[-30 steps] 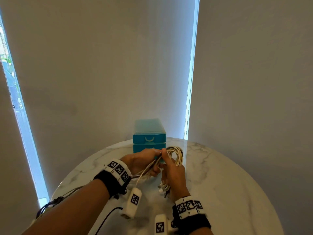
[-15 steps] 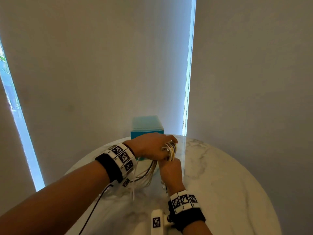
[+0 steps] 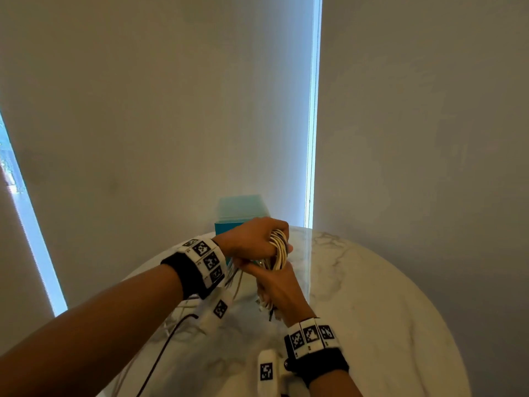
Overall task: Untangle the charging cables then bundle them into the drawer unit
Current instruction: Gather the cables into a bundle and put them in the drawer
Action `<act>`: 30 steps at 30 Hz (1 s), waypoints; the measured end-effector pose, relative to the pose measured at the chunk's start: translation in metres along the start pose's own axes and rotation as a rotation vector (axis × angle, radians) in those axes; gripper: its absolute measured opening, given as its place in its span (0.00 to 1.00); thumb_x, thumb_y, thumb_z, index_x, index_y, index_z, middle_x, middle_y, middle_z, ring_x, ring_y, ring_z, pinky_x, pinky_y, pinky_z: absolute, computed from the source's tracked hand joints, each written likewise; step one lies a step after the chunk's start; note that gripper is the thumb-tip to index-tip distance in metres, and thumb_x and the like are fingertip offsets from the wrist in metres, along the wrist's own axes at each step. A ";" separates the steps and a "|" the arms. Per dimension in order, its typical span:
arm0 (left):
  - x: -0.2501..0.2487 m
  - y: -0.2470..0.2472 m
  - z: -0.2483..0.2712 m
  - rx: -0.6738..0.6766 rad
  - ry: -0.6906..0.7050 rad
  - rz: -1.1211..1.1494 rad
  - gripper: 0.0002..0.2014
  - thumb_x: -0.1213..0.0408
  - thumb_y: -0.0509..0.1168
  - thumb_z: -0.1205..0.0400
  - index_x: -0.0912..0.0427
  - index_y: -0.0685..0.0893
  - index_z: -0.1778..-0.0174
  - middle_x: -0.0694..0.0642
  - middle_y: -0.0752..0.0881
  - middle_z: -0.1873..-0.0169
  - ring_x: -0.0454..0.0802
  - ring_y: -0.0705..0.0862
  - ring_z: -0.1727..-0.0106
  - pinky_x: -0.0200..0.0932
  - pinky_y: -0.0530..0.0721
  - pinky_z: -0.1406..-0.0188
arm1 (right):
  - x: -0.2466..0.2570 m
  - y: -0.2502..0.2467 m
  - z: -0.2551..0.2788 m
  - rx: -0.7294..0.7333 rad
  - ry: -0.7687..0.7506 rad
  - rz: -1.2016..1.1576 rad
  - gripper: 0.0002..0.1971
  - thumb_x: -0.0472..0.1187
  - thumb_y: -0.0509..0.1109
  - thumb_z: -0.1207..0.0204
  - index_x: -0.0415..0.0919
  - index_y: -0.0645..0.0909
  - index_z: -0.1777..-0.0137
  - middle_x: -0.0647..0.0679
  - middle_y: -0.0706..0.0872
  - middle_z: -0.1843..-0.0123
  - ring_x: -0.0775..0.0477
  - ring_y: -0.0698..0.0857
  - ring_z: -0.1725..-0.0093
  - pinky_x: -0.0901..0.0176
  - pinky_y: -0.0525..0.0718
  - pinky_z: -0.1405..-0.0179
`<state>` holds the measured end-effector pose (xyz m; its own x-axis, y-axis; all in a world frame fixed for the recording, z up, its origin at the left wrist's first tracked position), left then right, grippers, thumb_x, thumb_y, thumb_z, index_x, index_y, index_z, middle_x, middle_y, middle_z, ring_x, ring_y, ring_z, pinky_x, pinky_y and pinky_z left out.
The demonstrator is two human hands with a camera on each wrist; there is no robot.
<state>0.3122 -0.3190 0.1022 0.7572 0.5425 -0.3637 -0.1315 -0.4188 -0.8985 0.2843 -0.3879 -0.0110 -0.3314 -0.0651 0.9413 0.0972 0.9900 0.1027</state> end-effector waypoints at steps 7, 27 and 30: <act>-0.005 0.006 -0.003 0.135 -0.036 0.069 0.13 0.66 0.71 0.11 0.41 0.79 0.53 0.48 0.83 0.47 0.53 0.86 0.44 0.61 0.85 0.31 | 0.006 0.000 0.008 0.283 0.104 0.047 0.19 0.55 0.79 0.26 0.38 0.85 0.51 0.52 0.87 0.77 0.60 0.83 0.80 0.72 0.83 0.72; -0.060 -0.009 0.015 -0.056 0.456 -0.980 0.11 0.69 0.83 0.23 0.60 0.88 0.51 0.55 0.88 0.63 0.55 0.90 0.68 0.45 0.75 0.70 | -0.006 -0.022 0.000 -0.102 0.124 0.460 0.20 0.56 0.87 0.30 0.46 0.86 0.47 0.49 0.93 0.60 0.51 0.90 0.64 0.59 0.87 0.64; -0.070 -0.010 0.018 -0.039 0.560 -1.067 0.14 0.69 0.85 0.24 0.62 0.89 0.47 0.58 0.90 0.59 0.58 0.92 0.63 0.50 0.90 0.63 | -0.001 -0.014 -0.003 -0.102 0.130 0.521 0.14 0.57 0.80 0.20 0.50 0.83 0.50 0.54 0.87 0.65 0.56 0.85 0.68 0.64 0.81 0.64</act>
<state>0.2493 -0.3396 0.1319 0.6470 0.2421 0.7231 0.7415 0.0214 -0.6706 0.2860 -0.4024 -0.0128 -0.0972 0.4091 0.9073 0.3098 0.8788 -0.3630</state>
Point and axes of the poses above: each hand's wrist, its own z-axis away from the middle knuckle, its own y-axis out of the palm, x = y × z, the point moved 5 cm from there along -z, towards the middle knuckle
